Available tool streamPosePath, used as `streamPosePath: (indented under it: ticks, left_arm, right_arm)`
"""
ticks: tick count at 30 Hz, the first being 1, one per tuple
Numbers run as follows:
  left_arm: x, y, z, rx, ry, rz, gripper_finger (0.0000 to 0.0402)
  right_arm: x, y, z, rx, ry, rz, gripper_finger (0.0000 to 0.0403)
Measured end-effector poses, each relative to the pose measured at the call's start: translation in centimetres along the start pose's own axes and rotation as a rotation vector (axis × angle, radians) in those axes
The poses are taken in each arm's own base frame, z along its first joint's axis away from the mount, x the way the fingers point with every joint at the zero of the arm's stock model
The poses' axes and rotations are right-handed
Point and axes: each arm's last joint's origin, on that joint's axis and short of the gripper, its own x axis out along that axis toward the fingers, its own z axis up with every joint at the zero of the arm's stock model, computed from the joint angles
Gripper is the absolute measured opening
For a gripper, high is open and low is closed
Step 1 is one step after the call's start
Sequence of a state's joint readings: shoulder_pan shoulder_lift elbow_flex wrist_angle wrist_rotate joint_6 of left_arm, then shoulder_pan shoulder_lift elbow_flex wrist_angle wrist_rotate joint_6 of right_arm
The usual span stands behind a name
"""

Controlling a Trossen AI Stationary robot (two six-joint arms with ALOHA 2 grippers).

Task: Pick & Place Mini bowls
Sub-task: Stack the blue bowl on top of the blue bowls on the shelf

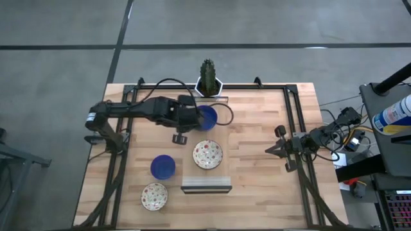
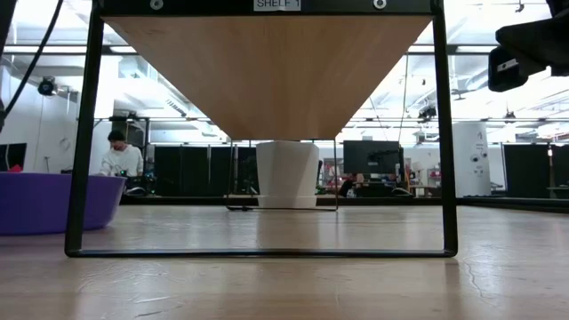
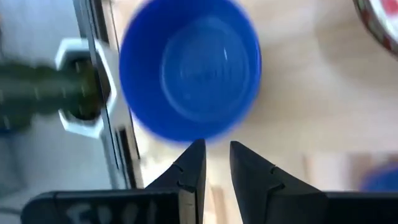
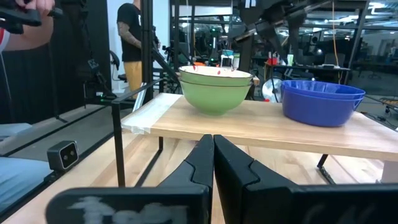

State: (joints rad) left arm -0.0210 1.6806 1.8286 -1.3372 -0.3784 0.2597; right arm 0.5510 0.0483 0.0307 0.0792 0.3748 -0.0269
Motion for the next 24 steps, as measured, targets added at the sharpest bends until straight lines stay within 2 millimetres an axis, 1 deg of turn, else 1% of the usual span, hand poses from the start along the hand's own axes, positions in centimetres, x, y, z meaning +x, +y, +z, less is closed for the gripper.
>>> streamPosePath:
  ticks: [5,8,11,13,15,19,24]
  left_arm:
    - [-0.9,-0.6,-1.5,-0.153,0.094,-0.077,0.0069]
    - [-1.3,-1.1,-2.2,-0.273,0.149,-0.191,0.0069]
    - [-1.3,-1.8,-2.6,-0.334,0.192,-0.312,0.0069]
    - [-0.9,-2.4,-3.1,-0.348,0.218,-0.359,0.0069]
    - [-0.4,-3.1,-3.9,-0.351,0.25,-0.368,0.0069]
    - [0.9,-4.2,-6.4,-0.404,0.312,-0.359,0.0069]
    - [2.9,-5.9,-9.8,-0.521,0.259,-0.365,0.0069]
  right_arm:
    - [0.0,0.0,0.0,0.0,0.0,0.0,0.0008]
    - [0.0,0.0,0.0,0.0,0.0,-0.001,0.0008]
    - [0.0,0.0,0.0,-0.001,0.0,-0.001,0.0008]
    - [0.0,0.0,0.0,0.0,0.0,-0.001,0.0008]
    - [0.0,0.0,0.0,0.0,0.0,-0.001,0.0008]
    - [0.0,0.0,0.0,0.0,0.0,-0.001,0.0008]
    - [0.0,0.0,0.0,0.0,0.0,-0.001,0.0008]
